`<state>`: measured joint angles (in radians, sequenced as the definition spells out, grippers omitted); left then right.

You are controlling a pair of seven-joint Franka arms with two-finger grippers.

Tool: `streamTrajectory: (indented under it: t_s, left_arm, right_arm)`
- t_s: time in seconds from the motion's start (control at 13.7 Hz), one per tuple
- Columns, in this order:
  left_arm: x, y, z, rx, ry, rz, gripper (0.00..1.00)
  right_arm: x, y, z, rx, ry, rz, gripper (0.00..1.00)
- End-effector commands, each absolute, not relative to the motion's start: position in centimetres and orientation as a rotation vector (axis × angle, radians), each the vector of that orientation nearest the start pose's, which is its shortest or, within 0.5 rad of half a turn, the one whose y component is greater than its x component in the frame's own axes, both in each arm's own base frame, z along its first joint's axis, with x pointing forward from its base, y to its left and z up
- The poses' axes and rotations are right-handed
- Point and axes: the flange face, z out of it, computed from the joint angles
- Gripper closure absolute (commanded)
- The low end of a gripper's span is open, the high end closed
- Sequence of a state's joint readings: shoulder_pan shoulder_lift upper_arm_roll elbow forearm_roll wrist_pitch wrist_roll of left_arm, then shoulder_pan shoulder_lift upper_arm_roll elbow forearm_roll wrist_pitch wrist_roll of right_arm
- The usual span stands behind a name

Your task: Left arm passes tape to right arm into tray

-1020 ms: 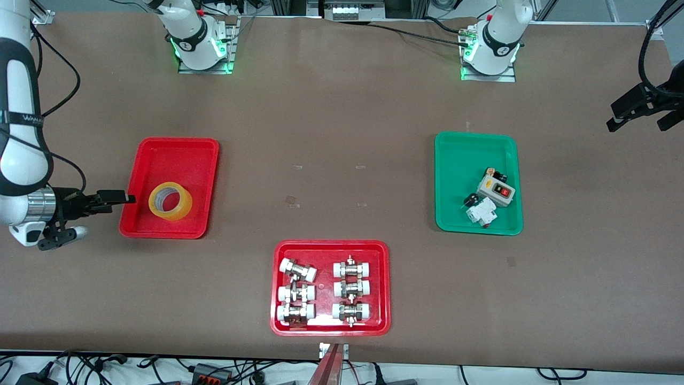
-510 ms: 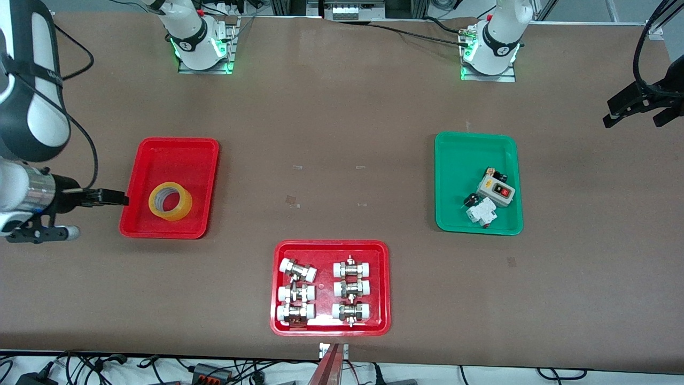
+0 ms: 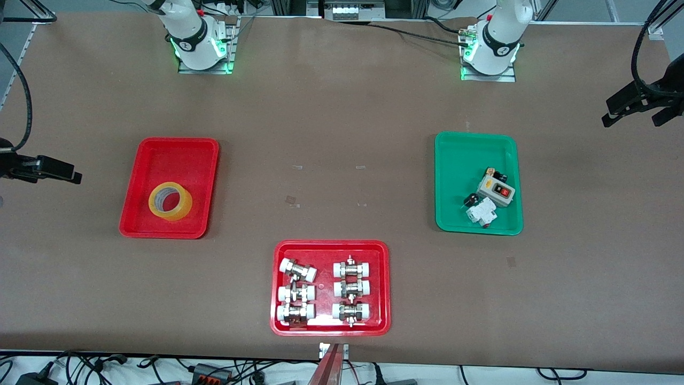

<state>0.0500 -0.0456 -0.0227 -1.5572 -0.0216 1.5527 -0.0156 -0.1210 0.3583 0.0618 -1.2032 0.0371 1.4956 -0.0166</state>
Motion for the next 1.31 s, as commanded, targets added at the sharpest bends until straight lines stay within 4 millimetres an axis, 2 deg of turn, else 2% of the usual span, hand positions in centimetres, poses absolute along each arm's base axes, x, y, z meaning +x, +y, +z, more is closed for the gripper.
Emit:
streamTrajectory:
  t_s: [0.0, 0.07, 0.29, 0.51, 0.66, 0.87, 1.17, 1.24]
  left_arm:
    - [53.8, 1.0, 66.1, -3.165, -0.056, -0.061, 0.00]
    - [53.8, 1.0, 66.1, -3.164, -0.056, -0.061, 0.00]
    - [53.8, 1.0, 66.2, -3.165, -0.053, -0.063, 0.00]
    - [53.8, 1.0, 66.2, -3.165, -0.053, -0.063, 0.00]
    - [53.7, 1.2, 66.4, -3.163, -0.058, -0.068, 0.00]
    - [53.8, 1.2, 66.2, -3.164, -0.053, -0.066, 0.00]
    - [53.8, 1.2, 66.4, -3.163, -0.049, -0.080, 0.00]
    - [53.8, 1.2, 66.4, -3.163, -0.049, -0.080, 0.00]
  right_arm:
    - [65.2, -3.5, 59.4, -3.129, 0.085, -0.005, 0.00]
    - [65.0, -2.6, 59.9, -3.167, 0.060, -0.060, 0.00]
    - [63.8, -3.8, 60.0, -3.204, 0.058, -0.154, 0.00]
    - [62.7, -3.4, 60.4, -3.203, 0.056, -0.150, 0.00]
    - [61.5, -3.8, 59.7, -3.196, 0.060, -0.129, 0.00]
    - [58.5, -3.5, 58.1, -3.193, 0.043, -0.134, 0.00]
    - [56.5, -3.7, 56.3, -3.182, 0.053, -0.071, 0.00]
    - [56.5, -3.7, 56.1, -3.181, 0.056, -0.076, 0.00]
